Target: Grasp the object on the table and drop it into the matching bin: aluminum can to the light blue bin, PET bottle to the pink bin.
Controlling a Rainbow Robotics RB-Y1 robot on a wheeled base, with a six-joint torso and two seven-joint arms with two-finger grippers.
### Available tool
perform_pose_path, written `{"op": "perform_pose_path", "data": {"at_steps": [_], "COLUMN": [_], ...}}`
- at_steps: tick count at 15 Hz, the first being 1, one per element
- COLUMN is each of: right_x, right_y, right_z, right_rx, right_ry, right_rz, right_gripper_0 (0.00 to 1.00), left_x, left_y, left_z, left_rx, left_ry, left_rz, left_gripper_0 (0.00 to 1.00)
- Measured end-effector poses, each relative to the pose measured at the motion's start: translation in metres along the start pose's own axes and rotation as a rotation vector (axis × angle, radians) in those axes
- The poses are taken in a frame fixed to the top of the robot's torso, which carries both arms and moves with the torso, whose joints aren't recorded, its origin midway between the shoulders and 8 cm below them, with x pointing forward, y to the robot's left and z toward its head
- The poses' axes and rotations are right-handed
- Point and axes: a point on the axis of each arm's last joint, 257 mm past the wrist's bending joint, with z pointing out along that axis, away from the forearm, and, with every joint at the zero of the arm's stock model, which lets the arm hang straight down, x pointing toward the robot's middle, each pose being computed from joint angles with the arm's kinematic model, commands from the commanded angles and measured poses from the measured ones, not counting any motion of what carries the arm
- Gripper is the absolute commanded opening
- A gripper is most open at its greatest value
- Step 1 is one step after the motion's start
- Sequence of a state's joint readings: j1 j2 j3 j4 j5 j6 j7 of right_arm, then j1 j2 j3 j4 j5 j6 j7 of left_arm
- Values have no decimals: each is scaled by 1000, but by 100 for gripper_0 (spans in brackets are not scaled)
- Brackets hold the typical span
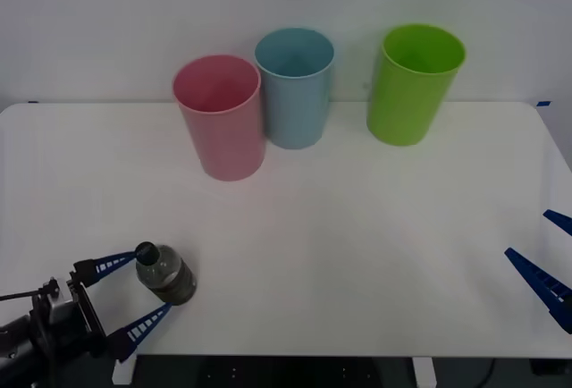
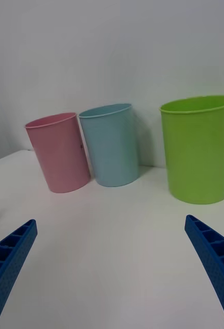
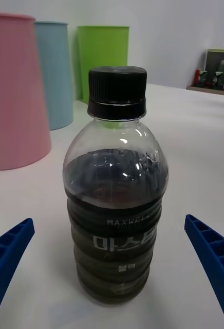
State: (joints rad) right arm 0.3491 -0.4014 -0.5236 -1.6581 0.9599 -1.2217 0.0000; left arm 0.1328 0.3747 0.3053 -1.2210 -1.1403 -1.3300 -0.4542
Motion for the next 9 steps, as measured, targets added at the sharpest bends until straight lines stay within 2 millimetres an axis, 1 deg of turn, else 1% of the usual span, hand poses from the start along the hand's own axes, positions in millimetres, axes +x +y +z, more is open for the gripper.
{"op": "perform_pose_path", "data": {"at_steps": [9], "right_x": [0], "right_y": [0], "right_z": [0], "right_rx": [0], "right_ry": [0], "right_rz": [0], "right_gripper_0": [100], "left_x": [2], "left_y": [-8], "left_z": [30], "left_rx": [12], "left_ry": [-5], "left_rz": [3], "left_gripper_0": [100]}}
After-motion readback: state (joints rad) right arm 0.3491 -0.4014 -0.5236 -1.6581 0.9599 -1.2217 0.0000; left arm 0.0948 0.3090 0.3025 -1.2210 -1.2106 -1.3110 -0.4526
